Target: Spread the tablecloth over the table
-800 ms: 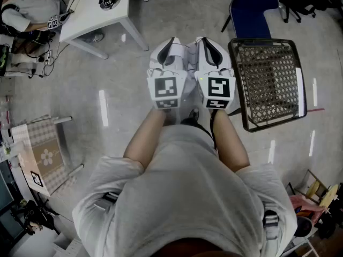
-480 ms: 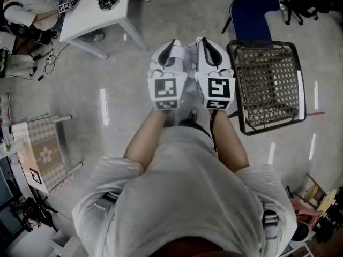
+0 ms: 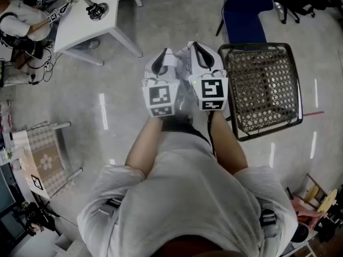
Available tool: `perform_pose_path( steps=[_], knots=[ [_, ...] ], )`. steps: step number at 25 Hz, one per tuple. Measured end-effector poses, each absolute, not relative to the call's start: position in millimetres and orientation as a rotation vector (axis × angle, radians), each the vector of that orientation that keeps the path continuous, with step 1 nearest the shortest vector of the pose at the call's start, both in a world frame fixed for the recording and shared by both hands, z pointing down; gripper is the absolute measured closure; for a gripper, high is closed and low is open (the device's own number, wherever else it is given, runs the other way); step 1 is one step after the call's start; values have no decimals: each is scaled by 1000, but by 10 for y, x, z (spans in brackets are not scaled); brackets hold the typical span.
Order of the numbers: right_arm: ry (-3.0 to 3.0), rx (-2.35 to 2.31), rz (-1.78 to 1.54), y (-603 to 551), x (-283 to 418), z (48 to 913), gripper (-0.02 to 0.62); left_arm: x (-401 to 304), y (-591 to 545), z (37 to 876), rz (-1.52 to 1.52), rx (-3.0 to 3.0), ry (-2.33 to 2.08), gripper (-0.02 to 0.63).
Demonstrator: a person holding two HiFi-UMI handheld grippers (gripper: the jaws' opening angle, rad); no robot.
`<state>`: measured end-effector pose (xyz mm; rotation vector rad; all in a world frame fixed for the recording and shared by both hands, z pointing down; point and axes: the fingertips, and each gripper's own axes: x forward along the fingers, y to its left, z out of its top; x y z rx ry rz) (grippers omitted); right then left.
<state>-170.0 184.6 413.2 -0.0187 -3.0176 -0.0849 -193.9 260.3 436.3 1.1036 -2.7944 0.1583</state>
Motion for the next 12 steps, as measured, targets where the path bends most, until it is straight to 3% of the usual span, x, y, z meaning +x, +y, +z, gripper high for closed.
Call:
perform_pose_path(
  steps=[12],
  knots=[
    [-2971, 108, -89, 1055, -2539, 4290, 586, -2863, 1797, 4526, 106, 1214, -2748, 586]
  ],
)
